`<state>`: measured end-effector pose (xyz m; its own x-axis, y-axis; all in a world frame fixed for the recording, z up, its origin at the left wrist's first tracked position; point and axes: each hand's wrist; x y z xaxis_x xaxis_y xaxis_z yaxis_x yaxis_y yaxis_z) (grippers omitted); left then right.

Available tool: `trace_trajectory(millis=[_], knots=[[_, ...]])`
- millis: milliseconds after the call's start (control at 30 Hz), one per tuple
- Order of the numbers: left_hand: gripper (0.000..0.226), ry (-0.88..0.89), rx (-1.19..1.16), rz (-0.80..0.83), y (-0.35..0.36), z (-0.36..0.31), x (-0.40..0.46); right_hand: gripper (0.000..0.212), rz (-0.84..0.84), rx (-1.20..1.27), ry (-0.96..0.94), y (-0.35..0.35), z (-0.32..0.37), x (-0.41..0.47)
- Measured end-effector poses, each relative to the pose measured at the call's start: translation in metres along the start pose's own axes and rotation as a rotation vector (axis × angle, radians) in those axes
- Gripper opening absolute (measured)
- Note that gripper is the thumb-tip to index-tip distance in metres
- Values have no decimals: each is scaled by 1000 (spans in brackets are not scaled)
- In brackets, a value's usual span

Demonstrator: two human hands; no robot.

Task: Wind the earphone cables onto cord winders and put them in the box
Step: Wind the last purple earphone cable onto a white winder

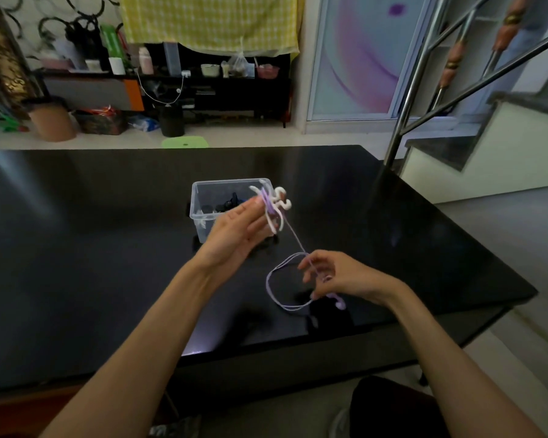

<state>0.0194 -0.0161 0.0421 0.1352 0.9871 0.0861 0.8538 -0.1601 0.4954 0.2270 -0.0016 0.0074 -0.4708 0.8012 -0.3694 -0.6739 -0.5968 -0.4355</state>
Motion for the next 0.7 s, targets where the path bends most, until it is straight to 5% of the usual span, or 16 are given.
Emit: trace_trajectory(millis=[167, 300, 533, 700], knots=[[25, 100, -145, -311, -16, -6, 2, 49, -253, -84, 8, -15, -5, -1], [22, 164, -285, -394, -23, -13, 3, 22, -478, -313, -9, -23, -19, 1], [13, 213, -495, -607, -50, -29, 2, 5, -896, -109, 222, -46, -48, -4], [15, 187, -314, -545, -52, -27, 0, 24, -871, -49, 385, -54, -63, -14]])
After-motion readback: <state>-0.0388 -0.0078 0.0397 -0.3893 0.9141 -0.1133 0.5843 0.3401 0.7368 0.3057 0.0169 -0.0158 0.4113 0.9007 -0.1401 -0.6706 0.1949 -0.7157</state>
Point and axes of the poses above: each hand's wrist, its own x-axis towards the middle knuckle, its own y-axis out of the palm, z = x × y, and after that the axes turned 3 degrees about y, right-handed
